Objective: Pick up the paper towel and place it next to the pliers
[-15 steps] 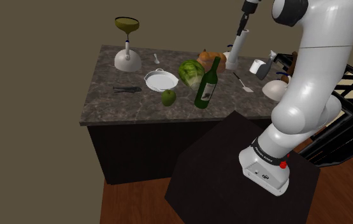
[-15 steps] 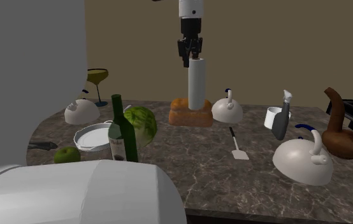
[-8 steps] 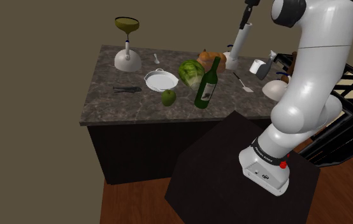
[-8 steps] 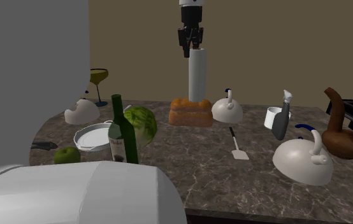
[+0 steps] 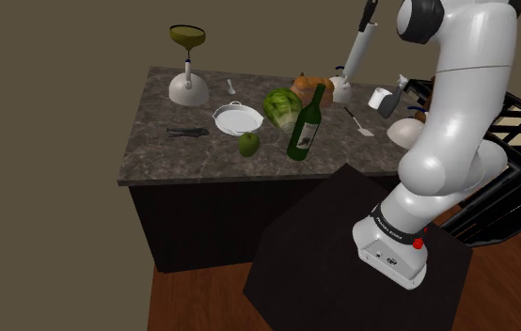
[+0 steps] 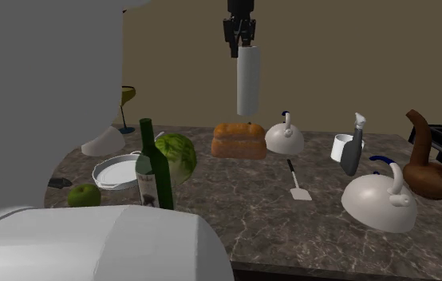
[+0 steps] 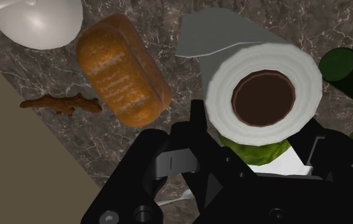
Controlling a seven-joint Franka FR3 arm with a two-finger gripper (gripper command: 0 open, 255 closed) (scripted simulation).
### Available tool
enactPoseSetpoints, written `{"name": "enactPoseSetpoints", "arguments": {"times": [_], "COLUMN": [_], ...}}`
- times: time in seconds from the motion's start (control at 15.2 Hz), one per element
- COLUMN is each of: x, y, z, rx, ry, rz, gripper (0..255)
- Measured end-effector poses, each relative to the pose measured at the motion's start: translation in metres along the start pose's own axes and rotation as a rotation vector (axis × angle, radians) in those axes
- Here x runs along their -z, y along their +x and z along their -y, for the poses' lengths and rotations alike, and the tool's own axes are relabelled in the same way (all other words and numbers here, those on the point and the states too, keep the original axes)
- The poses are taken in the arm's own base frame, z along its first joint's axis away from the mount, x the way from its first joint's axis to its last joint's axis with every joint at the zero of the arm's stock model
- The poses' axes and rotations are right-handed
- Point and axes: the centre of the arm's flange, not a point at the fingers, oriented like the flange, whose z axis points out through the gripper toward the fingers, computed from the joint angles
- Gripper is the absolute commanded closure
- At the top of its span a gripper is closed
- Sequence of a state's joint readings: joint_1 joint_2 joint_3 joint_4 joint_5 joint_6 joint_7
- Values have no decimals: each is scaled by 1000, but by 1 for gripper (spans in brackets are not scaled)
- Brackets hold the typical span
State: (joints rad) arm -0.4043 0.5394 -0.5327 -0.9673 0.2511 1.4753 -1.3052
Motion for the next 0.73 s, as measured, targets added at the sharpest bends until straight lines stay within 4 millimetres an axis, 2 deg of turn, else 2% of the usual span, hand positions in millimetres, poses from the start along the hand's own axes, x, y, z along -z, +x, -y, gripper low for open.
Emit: {"name": "enactPoseSetpoints", "arguments": {"times": [0.07, 0.26, 0.73], "x": [4, 5, -13], "y": [0, 17, 79], "z": [0, 19, 83], "rx": [0, 0, 1], "ry": [0, 0, 1], "rz": [0, 0, 0], "gripper": [255, 255, 255]}}
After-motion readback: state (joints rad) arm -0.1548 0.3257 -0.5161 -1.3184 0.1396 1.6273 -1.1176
